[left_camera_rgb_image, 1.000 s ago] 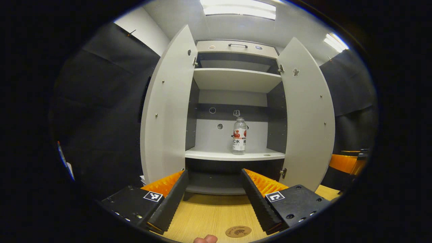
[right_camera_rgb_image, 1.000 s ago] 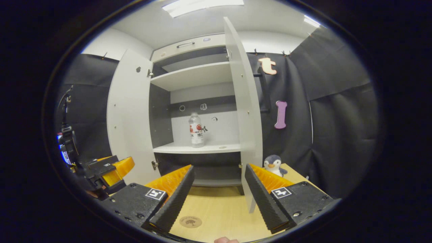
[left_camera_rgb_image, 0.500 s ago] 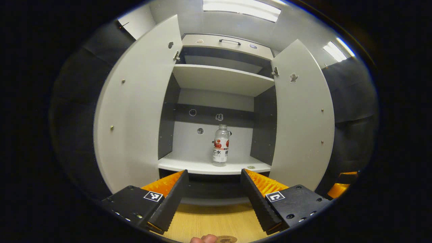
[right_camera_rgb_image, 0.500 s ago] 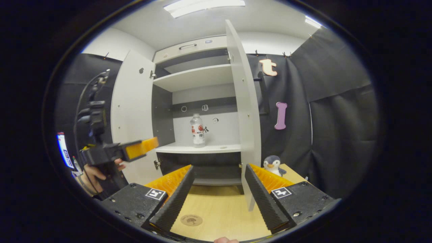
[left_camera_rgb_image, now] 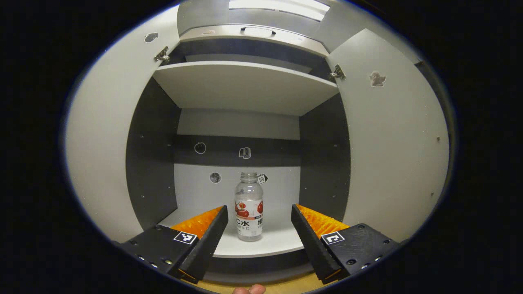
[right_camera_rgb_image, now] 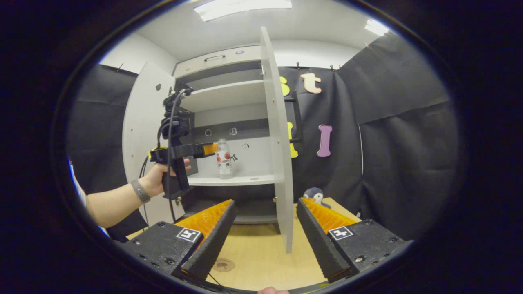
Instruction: Grasp the bottle in the cabinet with the left hand and place it on the coaster, then close the right door with the right hand and the left door with the left hand.
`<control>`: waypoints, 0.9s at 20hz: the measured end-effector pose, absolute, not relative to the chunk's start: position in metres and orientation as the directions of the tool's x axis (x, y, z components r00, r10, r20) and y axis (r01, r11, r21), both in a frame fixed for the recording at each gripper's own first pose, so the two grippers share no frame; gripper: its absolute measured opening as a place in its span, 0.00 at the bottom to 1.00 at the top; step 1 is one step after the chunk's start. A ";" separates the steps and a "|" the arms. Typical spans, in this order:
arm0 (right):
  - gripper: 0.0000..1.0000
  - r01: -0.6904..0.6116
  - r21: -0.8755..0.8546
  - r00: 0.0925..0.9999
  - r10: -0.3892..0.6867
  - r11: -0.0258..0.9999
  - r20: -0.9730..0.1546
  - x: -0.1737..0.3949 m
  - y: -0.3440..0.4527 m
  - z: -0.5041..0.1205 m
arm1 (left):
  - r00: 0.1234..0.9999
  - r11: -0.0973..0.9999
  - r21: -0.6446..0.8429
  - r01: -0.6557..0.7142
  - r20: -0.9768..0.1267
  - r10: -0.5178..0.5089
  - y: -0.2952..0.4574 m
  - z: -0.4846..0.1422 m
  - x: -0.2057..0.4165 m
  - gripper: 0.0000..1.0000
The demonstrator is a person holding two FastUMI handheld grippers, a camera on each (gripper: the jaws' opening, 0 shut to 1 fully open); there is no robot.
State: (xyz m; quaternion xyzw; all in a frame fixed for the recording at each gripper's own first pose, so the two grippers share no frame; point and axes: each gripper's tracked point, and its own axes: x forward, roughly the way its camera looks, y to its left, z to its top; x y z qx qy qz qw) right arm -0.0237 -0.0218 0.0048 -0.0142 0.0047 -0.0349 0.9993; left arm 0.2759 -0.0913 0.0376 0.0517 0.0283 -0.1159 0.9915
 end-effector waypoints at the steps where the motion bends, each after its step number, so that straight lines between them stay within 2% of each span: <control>1: 0.99 0.082 -0.033 0.997 -0.082 0.996 -0.006 -0.024 -0.025 0.006 | 0.971 0.968 0.099 0.231 -0.080 -0.224 -0.093 0.031 0.291 0.94; 5: 0.99 0.142 -0.050 0.990 -0.142 0.989 -0.010 -0.025 -0.044 0.003 | 0.974 0.973 0.103 0.206 -0.119 -0.193 -0.092 0.005 0.338 0.95; 9: 0.99 0.187 -0.047 0.981 -0.189 0.981 -0.044 -0.022 -0.058 -0.006 | 0.979 0.975 0.120 0.186 -0.112 -0.173 -0.094 -0.004 0.377 0.94; 16: 0.99 0.214 -0.045 0.975 -0.217 0.976 -0.056 -0.018 -0.066 -0.007 | 0.988 0.985 0.121 0.119 -0.115 -0.105 -0.082 -0.011 0.406 0.95; 17: 0.99 0.216 -0.043 0.974 -0.218 0.976 -0.057 -0.018 -0.067 -0.007 | 0.991 0.987 0.132 0.095 -0.110 -0.081 -0.077 -0.008 0.408 0.94; 18: 0.99 0.215 -0.039 0.975 -0.217 0.976 -0.055 -0.018 -0.068 -0.007 | 0.990 0.986 0.146 0.086 -0.120 -0.069 -0.072 -0.012 0.408 0.77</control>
